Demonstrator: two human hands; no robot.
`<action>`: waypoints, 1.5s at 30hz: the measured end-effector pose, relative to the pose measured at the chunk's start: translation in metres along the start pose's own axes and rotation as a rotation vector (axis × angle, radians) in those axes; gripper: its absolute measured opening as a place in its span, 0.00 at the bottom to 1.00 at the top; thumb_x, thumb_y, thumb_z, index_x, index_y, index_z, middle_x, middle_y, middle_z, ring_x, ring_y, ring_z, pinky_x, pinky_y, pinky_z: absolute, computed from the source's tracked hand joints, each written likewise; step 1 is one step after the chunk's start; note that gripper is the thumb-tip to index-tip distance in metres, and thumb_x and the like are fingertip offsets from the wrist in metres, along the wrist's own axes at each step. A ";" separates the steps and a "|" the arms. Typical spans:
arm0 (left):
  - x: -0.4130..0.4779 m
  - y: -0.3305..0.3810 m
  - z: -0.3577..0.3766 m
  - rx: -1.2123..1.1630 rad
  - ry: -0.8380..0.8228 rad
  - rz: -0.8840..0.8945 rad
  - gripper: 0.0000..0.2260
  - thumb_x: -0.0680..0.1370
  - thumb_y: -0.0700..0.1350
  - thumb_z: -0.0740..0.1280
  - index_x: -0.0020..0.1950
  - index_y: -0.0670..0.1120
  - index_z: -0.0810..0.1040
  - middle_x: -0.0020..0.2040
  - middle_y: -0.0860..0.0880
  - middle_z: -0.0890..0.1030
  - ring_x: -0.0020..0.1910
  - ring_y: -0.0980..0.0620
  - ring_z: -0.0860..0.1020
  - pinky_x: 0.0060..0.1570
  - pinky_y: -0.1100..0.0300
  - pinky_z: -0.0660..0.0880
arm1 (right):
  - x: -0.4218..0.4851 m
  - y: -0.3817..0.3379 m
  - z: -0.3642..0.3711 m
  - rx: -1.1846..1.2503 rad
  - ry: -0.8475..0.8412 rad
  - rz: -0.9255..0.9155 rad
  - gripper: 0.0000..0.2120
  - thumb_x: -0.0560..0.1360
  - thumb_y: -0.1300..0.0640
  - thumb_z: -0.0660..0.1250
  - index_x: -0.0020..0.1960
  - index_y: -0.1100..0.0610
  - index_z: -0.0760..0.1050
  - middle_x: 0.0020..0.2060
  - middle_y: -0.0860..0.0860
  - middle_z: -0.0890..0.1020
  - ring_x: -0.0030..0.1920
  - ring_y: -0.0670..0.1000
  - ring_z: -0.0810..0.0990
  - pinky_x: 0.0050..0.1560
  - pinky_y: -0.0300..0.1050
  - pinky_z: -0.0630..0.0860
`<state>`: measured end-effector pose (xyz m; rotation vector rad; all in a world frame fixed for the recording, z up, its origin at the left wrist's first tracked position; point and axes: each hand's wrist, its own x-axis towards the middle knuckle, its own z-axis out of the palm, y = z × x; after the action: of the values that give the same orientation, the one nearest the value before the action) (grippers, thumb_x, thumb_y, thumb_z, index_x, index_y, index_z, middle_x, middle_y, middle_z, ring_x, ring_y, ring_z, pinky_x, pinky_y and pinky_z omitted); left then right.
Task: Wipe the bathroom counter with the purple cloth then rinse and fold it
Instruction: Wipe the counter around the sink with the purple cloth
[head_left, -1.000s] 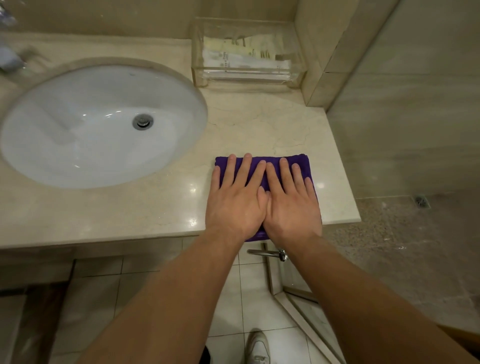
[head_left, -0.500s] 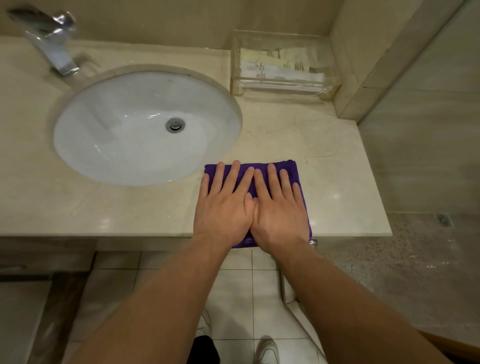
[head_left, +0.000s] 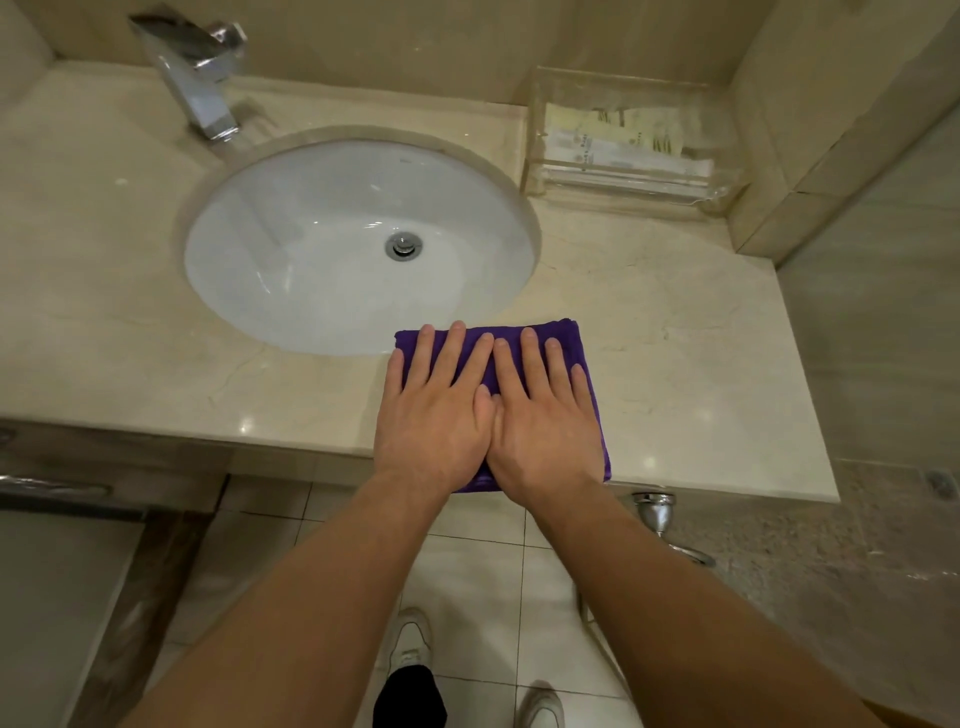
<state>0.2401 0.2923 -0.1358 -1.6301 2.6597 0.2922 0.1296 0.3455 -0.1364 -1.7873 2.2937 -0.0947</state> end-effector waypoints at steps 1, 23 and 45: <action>0.000 0.001 0.001 0.006 0.005 -0.007 0.27 0.79 0.53 0.37 0.80 0.57 0.43 0.81 0.52 0.43 0.79 0.48 0.40 0.77 0.47 0.40 | 0.000 0.001 0.000 0.001 0.001 -0.005 0.29 0.84 0.45 0.43 0.81 0.50 0.38 0.80 0.52 0.40 0.80 0.54 0.37 0.78 0.53 0.38; -0.006 0.086 0.019 0.076 0.053 -0.004 0.30 0.77 0.56 0.36 0.80 0.56 0.51 0.81 0.50 0.51 0.80 0.45 0.46 0.77 0.43 0.44 | -0.033 0.083 -0.019 0.053 0.011 -0.047 0.28 0.84 0.46 0.44 0.81 0.48 0.39 0.81 0.50 0.41 0.80 0.52 0.37 0.76 0.49 0.34; 0.003 0.144 0.024 0.043 -0.003 0.186 0.28 0.79 0.57 0.37 0.80 0.56 0.46 0.81 0.50 0.45 0.80 0.46 0.41 0.77 0.46 0.39 | -0.056 0.141 -0.025 0.099 0.102 0.131 0.31 0.79 0.46 0.38 0.81 0.51 0.52 0.81 0.53 0.51 0.80 0.52 0.44 0.77 0.50 0.38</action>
<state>0.1096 0.3573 -0.1374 -1.3714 2.7989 0.2368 0.0030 0.4332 -0.1311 -1.6147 2.4233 -0.2778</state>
